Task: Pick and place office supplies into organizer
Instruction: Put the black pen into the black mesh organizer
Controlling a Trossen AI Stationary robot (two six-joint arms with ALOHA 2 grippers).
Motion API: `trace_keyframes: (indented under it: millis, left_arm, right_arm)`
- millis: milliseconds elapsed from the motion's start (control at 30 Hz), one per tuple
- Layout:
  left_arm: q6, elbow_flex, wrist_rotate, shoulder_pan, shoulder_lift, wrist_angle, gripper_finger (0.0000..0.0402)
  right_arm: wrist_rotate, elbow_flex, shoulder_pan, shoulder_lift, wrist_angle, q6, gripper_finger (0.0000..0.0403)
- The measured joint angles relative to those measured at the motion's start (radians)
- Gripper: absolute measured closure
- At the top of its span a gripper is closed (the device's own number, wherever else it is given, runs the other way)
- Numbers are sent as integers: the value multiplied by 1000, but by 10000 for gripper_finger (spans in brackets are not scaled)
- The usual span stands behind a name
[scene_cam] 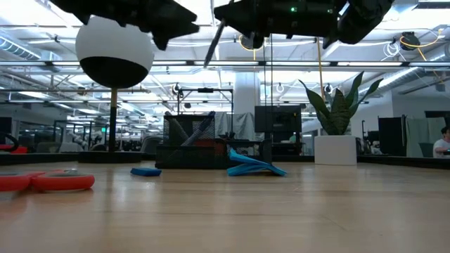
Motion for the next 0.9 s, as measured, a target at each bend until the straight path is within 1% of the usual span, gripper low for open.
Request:
trace_keyframes:
  millis: [67,133,233,400,433,533,667,767,833,900]
  left_arm:
    - [1,0,-19,-1,-48,-56,245]
    - [1,0,-28,-1,-93,-112,244]
    - [3,0,-65,-1,-161,-194,244]
    - [19,0,-216,1,-263,-299,244]
    - [24,0,-229,1,-280,-315,243]
    - [31,0,-230,6,-323,-363,243]
    - [38,0,-202,24,-352,-362,243]
    - [38,0,-201,39,-354,-348,243]
    - [30,0,-199,52,-351,-343,243]
    - [25,0,-173,65,-343,-335,243]
  right_arm:
    - [-3,0,-7,0,-5,1,370]
    - [-4,0,-15,0,-20,1,381]
    - [18,0,-29,0,-56,0,381]
    - [15,0,-54,0,-84,4,381]
    - [15,0,-56,0,-88,4,381]
    - [10,0,-66,0,-87,4,381]
    - [-1,0,-89,0,-88,11,381]
    - [-41,0,-117,0,-93,51,381]
    - [-43,0,-128,0,-104,55,381]
    - [-43,0,-136,1,-110,46,381]
